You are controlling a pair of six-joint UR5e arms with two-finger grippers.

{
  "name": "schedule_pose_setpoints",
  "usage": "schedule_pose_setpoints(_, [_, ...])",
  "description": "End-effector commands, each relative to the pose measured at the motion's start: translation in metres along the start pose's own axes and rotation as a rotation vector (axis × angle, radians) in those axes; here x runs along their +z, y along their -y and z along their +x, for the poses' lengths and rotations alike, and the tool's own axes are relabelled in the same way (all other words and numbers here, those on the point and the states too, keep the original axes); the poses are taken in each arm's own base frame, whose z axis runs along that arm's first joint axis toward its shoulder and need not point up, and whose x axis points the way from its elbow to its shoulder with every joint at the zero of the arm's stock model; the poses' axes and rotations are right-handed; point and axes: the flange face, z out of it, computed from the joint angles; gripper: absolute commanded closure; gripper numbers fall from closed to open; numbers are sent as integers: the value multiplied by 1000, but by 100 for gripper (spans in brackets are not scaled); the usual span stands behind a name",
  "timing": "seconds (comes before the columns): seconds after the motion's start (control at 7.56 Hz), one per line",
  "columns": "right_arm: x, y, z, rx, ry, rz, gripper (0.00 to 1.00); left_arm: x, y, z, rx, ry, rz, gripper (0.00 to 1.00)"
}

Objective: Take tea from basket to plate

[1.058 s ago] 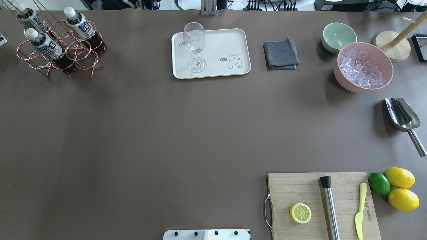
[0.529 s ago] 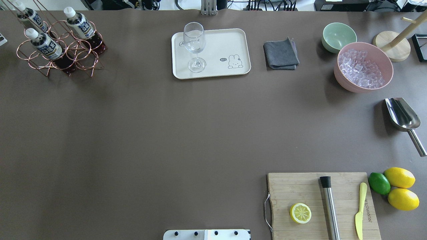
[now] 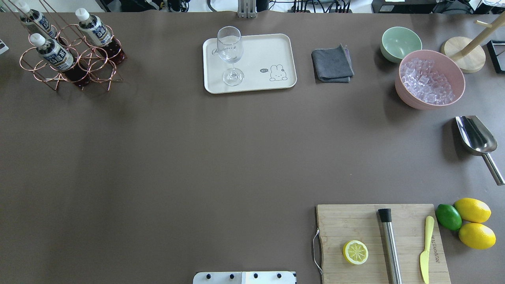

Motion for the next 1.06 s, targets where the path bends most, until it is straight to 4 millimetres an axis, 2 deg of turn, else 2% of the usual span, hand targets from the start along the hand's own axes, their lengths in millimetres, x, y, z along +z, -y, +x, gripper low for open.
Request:
schedule_pose_setpoints(0.0, [0,0,0,-1,0,0,0,-7,5,9,15,-1,15,1])
schedule_pose_setpoints(0.4, [-1,0,-1,-2,0,1,0,-41,30,54,91,6,84,1])
schedule_pose_setpoints(0.66, [-1,0,-1,-3,1,3,0,-66,54,84,124,-1,119,1])
schedule_pose_setpoints(0.79, [-2,0,-2,-4,1,4,0,-95,69,100,91,4,97,2])
schedule_pose_setpoints(0.93, [-1,0,-1,-3,1,3,0,-116,82,114,191,20,107,3])
